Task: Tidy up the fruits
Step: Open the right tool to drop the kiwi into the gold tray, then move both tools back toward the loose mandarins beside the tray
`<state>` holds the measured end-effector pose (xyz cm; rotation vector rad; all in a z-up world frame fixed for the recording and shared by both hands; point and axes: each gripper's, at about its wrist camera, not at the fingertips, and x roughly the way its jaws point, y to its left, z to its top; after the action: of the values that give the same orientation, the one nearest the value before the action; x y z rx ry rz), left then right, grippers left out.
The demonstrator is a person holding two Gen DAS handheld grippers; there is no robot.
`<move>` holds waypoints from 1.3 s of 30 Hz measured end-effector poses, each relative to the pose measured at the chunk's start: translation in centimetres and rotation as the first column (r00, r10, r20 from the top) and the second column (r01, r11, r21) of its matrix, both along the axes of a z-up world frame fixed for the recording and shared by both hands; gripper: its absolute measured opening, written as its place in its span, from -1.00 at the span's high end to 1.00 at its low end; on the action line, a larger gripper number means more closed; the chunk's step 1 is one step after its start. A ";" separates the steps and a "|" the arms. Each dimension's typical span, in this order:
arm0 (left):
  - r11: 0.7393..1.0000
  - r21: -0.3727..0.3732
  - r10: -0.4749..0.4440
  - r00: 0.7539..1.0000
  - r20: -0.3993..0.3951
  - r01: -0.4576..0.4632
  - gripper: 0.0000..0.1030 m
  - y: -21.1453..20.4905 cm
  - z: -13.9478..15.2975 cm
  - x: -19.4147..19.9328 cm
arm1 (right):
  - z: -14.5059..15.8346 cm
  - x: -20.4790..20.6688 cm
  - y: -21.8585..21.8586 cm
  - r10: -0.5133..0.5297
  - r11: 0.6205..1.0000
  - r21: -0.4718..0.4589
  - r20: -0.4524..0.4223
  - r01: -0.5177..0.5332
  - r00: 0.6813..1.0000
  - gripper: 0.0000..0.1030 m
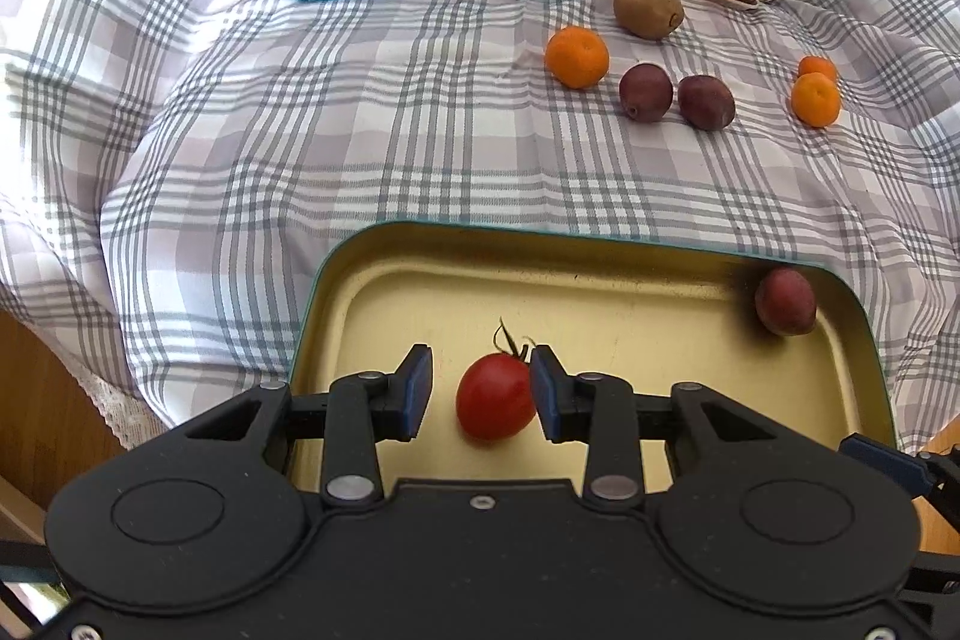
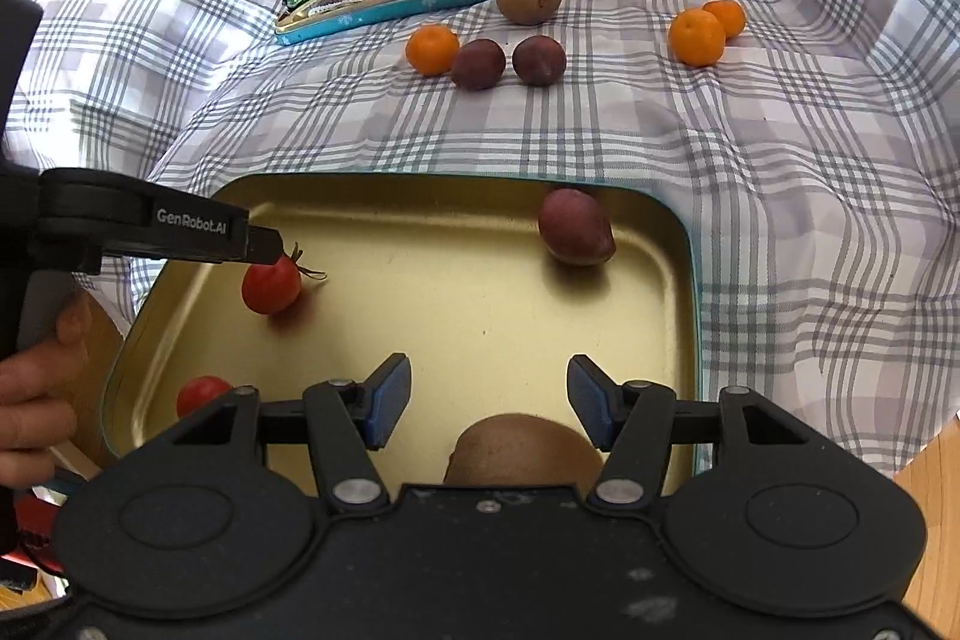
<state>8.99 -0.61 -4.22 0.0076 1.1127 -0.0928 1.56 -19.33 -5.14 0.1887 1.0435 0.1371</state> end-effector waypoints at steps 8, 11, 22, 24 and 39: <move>0.999 -0.027 0.026 0.998 -0.064 -0.027 0.14 0.3 0.6 0.6 | 0.2 0.1 -0.2 -0.002 1.000 -0.005 -0.010 0.002 1.000 -0.19; 0.999 -0.031 0.025 0.996 -0.090 -0.028 0.14 0.3 1.1 1.3 | 0.4 0.3 -0.4 -0.007 1.000 -0.010 -0.018 0.007 1.000 -0.19; 0.998 0.056 0.036 0.994 -0.103 -0.031 0.14 -2.1 8.0 5.4 | 2.0 2.3 -1.2 -0.016 1.000 -0.024 -0.032 0.015 0.999 -0.19; 0.997 0.037 0.068 0.994 -0.088 -0.065 0.14 -2.0 9.5 6.7 | 2.3 2.8 -1.3 -0.015 0.999 -0.034 -0.044 0.014 0.999 -0.19; 0.995 0.039 0.089 0.989 0.119 -0.094 0.14 -5.3 20.4 10.2 | 2.0 7.8 -3.3 -0.129 0.979 -0.173 -0.132 0.105 0.983 -0.19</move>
<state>19.21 -5.89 16.14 0.0015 0.9958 0.0146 9.36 -22.65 -3.10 0.1102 1.1778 -0.0713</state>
